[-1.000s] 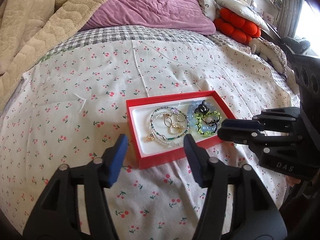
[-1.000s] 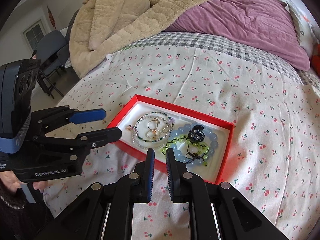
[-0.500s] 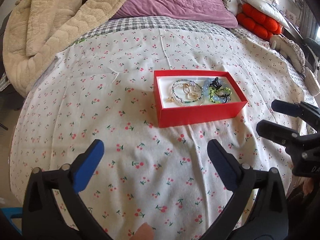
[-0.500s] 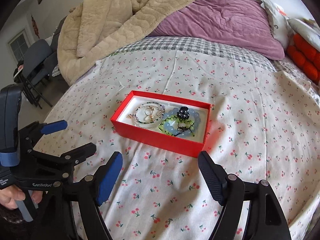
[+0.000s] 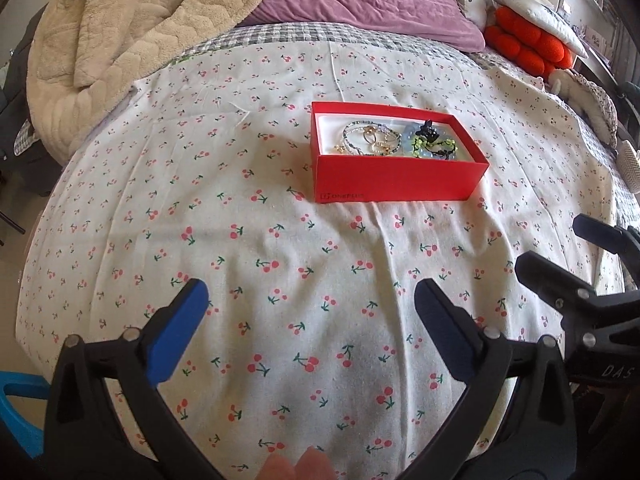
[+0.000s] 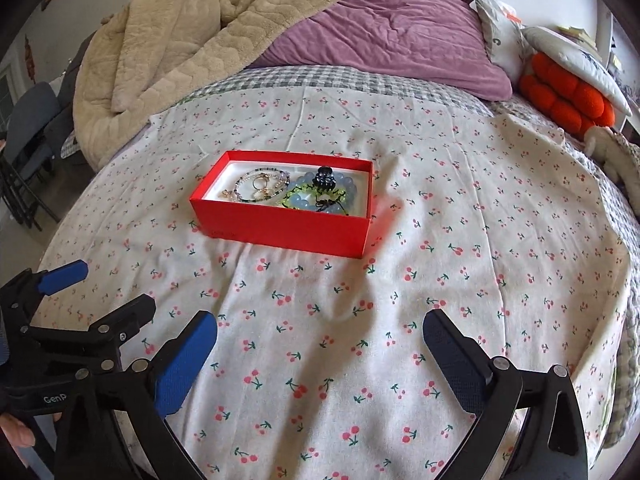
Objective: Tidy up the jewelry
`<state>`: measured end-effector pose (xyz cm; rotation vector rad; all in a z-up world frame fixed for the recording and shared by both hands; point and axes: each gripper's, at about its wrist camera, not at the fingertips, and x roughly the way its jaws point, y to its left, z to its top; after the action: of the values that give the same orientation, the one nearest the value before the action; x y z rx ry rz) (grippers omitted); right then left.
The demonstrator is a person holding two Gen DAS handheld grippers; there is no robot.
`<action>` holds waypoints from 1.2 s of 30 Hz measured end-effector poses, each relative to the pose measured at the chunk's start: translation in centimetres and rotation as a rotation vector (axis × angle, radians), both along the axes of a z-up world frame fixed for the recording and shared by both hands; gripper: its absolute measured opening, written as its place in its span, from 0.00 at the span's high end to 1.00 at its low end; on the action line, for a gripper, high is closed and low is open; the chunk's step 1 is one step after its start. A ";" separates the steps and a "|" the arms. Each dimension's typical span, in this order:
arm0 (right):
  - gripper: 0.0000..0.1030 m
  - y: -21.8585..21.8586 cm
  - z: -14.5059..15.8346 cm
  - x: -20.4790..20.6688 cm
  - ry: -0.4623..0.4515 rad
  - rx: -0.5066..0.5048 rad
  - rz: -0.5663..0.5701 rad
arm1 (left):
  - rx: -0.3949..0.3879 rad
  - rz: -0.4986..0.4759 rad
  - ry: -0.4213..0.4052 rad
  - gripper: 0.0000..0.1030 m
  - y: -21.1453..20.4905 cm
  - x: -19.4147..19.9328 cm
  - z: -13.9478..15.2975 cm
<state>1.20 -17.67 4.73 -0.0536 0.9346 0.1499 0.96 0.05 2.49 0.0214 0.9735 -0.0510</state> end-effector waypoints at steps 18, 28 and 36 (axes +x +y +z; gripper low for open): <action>0.00 0.7 -3.3 1.8 0.092 -0.074 -0.023 | 0.015 0.081 0.030 0.01 0.5 1.5 -1.8; 0.00 0.8 -3.4 1.6 0.101 -0.073 -0.022 | 0.023 0.079 0.040 0.00 0.4 1.4 -2.0; 0.00 0.7 -3.5 1.6 0.104 -0.073 -0.023 | 0.022 0.079 0.039 0.01 0.5 1.3 -2.0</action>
<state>2.83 -16.97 1.25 -0.1033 1.0440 0.0980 2.28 0.53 0.49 0.0016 1.0129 0.0323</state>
